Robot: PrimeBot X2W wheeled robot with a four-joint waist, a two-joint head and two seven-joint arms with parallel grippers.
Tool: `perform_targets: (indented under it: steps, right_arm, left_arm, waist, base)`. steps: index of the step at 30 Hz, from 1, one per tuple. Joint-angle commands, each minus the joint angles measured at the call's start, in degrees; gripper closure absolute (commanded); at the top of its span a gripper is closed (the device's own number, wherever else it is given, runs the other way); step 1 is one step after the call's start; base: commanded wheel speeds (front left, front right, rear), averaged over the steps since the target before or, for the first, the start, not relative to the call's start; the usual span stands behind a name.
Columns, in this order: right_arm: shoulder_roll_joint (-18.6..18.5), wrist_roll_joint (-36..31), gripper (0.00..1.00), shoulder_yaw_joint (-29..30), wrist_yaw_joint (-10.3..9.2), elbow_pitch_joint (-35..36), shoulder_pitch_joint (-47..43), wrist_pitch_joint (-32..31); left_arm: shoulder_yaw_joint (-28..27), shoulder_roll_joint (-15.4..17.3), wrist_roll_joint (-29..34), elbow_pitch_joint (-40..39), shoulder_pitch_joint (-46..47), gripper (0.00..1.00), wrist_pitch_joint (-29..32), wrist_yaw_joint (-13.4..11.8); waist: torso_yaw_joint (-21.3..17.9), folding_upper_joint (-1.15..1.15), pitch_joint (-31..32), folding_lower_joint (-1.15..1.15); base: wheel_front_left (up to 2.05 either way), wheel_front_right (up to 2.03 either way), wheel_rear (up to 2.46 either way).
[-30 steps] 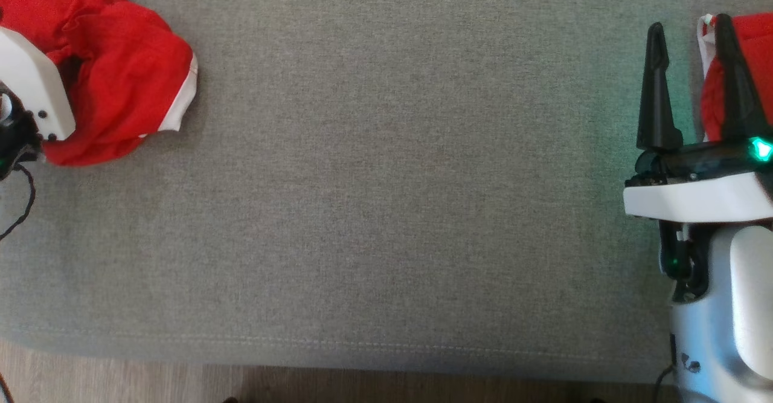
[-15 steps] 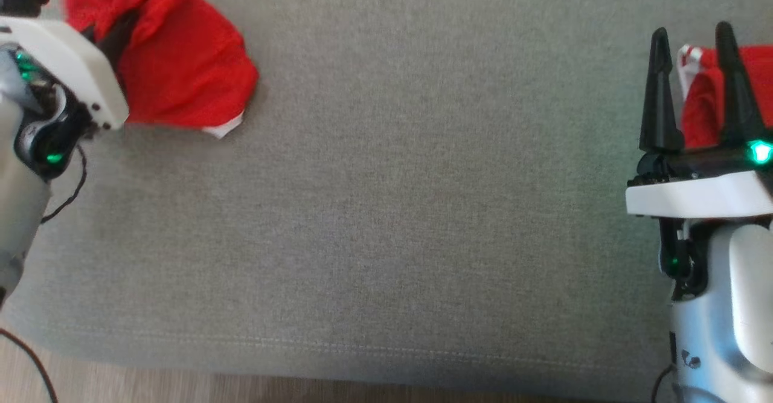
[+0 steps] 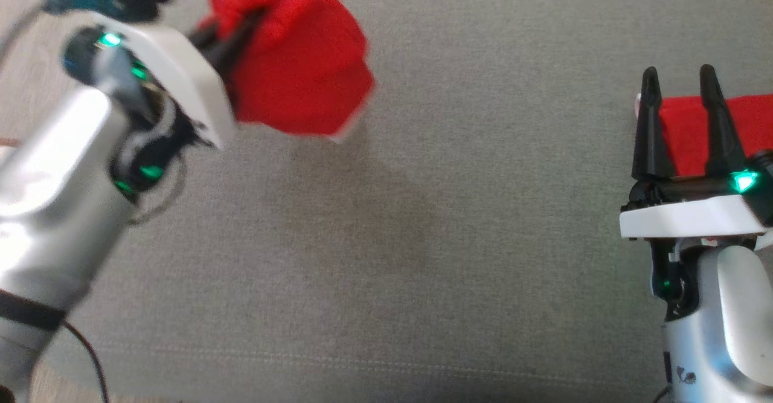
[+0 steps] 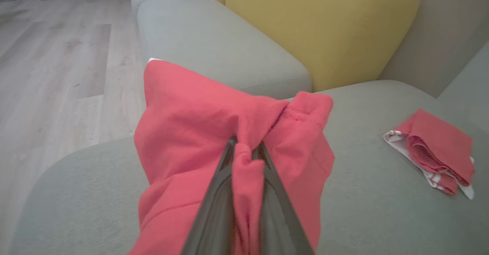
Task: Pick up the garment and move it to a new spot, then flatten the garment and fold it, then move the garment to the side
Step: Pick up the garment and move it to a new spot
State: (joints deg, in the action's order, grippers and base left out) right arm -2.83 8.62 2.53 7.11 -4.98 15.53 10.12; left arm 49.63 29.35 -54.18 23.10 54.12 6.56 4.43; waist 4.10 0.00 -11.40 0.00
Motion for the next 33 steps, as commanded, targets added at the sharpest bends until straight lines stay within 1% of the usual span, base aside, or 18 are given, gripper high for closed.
perform_targets:
  steps: [1,5,7,8,12,16,17,18,21,25,30,33]
  right_arm:
    - [-0.05,0.75,0.0,-1.37,0.37,1.43,0.36,0.59]
    - [-0.05,1.19,0.0,-1.82,0.37,1.24,0.54,0.84]
    - [-0.05,1.39,0.0,-2.05,0.37,1.25,0.76,0.96]
    - [-0.05,1.39,0.0,-2.05,0.37,1.25,0.76,0.96]
    - [-0.05,1.59,0.0,-2.3,0.37,1.51,1.29,1.11]
    - [-0.05,1.83,0.0,-2.41,0.37,1.78,1.68,1.31]
    - [-0.05,1.92,0.0,-2.44,0.37,1.82,1.74,1.38]
    - [-0.05,2.0,0.0,-2.47,0.37,1.83,1.79,1.46]
    - [-0.05,2.19,0.0,-2.61,0.37,1.84,1.84,1.72]
    - [-0.05,1.93,0.0,-2.45,0.37,1.57,1.54,1.86]
    - [-0.05,0.82,0.0,-1.03,0.37,1.28,1.24,1.48]
    - [-0.05,-0.02,0.0,-0.28,0.37,1.16,0.65,0.85]
  left_arm:
    - [-1.88,1.03,-0.25,-4.05,0.95,1.0,0.44,-1.54]
    - [0.28,-0.92,0.49,-8.59,-0.97,1.0,1.73,-3.9]
    - [1.29,-2.06,0.96,-9.13,-1.9,1.0,2.01,-5.12]
    - [1.29,-2.06,0.96,-9.13,-1.9,1.0,2.01,-5.12]
    - [3.24,-4.71,2.15,-7.61,-3.38,1.0,1.53,-6.76]
    - [6.02,-7.34,5.0,-3.41,-4.22,1.0,0.06,-7.69]
    - [6.38,-8.08,5.4,-2.13,-4.44,0.54,-0.55,-7.93]
    - [6.81,-8.71,6.04,-0.85,-4.51,0.0,-1.29,-8.14]
    - [8.06,-9.91,8.23,2.85,-4.18,0.0,-3.42,-8.48]
    - [6.27,-10.94,7.7,5.48,-4.1,0.0,-7.49,-8.86]
    - [2.25,-9.13,6.83,5.04,-4.45,0.0,-14.03,-10.14]
    - [-0.29,-6.84,6.24,3.24,-5.98,0.0,-17.43,-11.55]
  waist:
    - [-0.65,0.0,0.75,0.0]
    - [-2.09,0.0,0.67,0.0]
    - [-3.12,0.0,0.34,0.0]
    - [-3.12,0.0,0.34,0.0]
    - [-5.47,0.0,-0.84,0.0]
    - [-7.69,0.0,-2.29,0.0]
    - [-8.14,0.0,-2.62,0.0]
    - [-8.53,0.0,-2.92,0.0]
    - [-9.16,0.0,-3.56,0.0]
    - [-8.55,0.0,-3.34,0.0]
    - [-5.61,0.0,-1.2,0.0]
    - [-3.38,0.0,0.8,0.0]
  base:
    - [0.0,0.0,0.0]
    - [0.0,0.0,0.0]
    - [0.0,0.0,0.0]
    - [0.0,0.0,0.0]
    - [0.0,0.0,0.0]
    - [0.0,0.0,0.0]
    - [0.0,0.0,0.0]
    - [0.0,0.0,0.0]
    - [0.0,0.0,0.0]
    - [0.0,0.0,0.0]
    - [0.0,0.0,0.0]
    - [0.0,0.0,0.0]
